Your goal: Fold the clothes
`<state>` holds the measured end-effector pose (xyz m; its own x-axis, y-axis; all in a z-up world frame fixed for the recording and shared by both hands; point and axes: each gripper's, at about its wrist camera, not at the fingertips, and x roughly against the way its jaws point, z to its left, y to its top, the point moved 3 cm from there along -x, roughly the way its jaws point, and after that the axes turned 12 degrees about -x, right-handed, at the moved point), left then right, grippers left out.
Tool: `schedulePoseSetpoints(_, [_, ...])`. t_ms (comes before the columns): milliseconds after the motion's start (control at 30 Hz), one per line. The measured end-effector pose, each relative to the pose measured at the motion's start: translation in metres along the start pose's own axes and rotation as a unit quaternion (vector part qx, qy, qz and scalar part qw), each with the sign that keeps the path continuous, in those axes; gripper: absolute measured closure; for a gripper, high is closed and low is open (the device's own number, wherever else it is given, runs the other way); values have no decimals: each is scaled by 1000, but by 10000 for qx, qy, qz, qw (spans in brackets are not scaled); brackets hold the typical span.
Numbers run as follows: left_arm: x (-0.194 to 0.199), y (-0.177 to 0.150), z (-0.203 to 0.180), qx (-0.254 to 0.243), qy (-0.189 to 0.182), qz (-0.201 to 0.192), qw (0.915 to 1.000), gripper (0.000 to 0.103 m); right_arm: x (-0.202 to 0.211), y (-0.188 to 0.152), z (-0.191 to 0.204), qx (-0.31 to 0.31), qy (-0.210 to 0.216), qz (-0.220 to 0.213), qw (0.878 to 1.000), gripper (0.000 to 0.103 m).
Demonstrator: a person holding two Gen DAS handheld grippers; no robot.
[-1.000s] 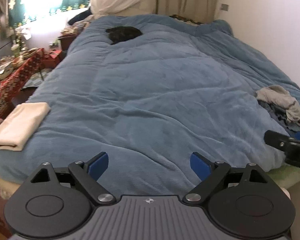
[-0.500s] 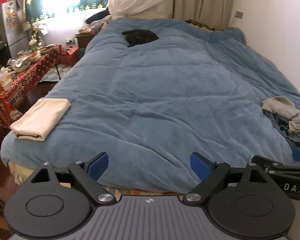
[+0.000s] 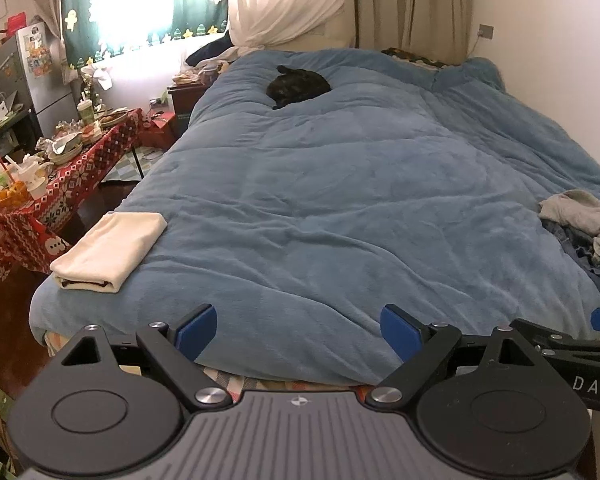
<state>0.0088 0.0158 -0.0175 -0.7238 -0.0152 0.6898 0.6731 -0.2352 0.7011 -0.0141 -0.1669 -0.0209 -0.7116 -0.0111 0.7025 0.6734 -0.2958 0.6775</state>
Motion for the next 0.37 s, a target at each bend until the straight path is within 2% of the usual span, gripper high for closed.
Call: schedulePoseSetpoints(367, [0, -2, -3, -32, -48, 5, 10000, 14, 1, 1, 1, 100, -13, -71, 9999, 1])
